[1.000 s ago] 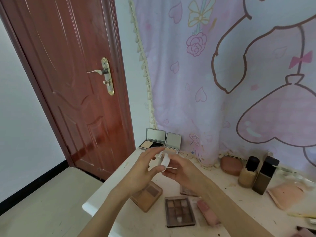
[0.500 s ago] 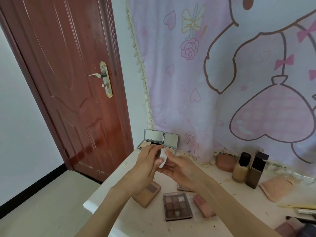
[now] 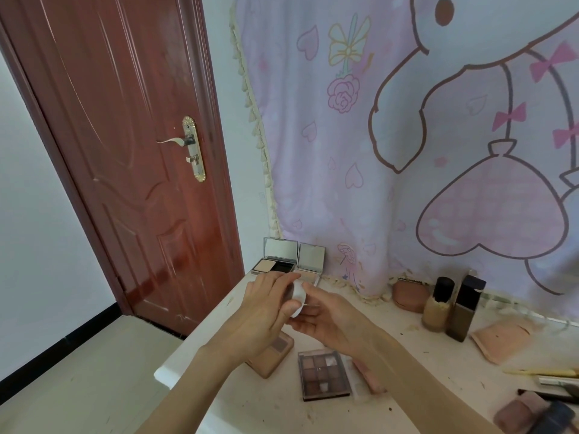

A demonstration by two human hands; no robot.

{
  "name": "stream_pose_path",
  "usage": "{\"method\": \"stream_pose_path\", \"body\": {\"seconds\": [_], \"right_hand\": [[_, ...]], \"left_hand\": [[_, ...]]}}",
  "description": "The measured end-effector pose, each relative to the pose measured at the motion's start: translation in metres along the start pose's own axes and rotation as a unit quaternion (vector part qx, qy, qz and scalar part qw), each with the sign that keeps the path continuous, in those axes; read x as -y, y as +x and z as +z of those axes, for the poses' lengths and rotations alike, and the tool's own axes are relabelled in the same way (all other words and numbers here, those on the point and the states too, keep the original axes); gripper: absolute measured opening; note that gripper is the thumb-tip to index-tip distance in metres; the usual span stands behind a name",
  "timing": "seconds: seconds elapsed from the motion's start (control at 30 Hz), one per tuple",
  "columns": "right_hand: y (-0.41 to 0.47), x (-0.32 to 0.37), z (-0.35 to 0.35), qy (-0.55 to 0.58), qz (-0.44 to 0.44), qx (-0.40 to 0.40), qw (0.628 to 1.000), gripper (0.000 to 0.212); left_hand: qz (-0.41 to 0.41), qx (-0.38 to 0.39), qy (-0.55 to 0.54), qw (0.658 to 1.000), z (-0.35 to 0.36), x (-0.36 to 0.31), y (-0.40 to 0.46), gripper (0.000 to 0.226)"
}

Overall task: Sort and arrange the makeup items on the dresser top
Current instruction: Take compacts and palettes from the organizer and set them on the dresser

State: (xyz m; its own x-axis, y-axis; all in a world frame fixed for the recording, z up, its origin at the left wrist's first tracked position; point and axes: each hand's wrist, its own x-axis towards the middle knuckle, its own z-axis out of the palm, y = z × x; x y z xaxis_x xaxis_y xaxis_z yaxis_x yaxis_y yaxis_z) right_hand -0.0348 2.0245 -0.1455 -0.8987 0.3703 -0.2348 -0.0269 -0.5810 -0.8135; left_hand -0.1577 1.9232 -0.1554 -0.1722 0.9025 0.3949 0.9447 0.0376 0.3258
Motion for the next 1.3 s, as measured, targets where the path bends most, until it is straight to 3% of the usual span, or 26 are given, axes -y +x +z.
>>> {"method": "stream_pose_path", "body": {"seconds": [0.3,0.47,0.77,1.0,1.17,1.23,1.3], "right_hand": [[-0.01,0.011,-0.005,0.008,0.015,0.037,0.999,0.055],[-0.013,0.012,-0.001,0.002,-0.016,0.033,0.999,0.036],[-0.008,0.0,-0.002,0.011,-0.048,0.014,0.999,0.052],[-0.005,-0.002,-0.003,-0.019,-0.078,0.008,0.997,0.041],[-0.001,-0.006,0.001,0.026,-0.037,-0.018,0.999,0.032],[0.0,-0.004,-0.001,0.032,-0.026,-0.03,0.999,0.028],[-0.002,-0.001,-0.003,0.039,-0.025,-0.03,0.998,0.026]], "left_hand": [[0.038,0.021,0.017,0.999,-0.015,-0.013,0.001,0.064],[0.033,0.006,0.028,0.999,-0.02,-0.02,0.003,0.059],[0.008,-0.001,0.076,0.997,-0.006,-0.017,0.002,0.071],[-0.029,-0.007,0.049,0.998,-0.005,-0.022,0.001,0.075],[-0.026,0.001,0.124,0.992,-0.013,-0.015,0.005,0.093],[-0.016,0.01,0.084,0.996,-0.014,-0.012,0.006,0.081],[-0.008,0.033,-0.025,0.999,-0.018,-0.013,0.005,0.062]]}}
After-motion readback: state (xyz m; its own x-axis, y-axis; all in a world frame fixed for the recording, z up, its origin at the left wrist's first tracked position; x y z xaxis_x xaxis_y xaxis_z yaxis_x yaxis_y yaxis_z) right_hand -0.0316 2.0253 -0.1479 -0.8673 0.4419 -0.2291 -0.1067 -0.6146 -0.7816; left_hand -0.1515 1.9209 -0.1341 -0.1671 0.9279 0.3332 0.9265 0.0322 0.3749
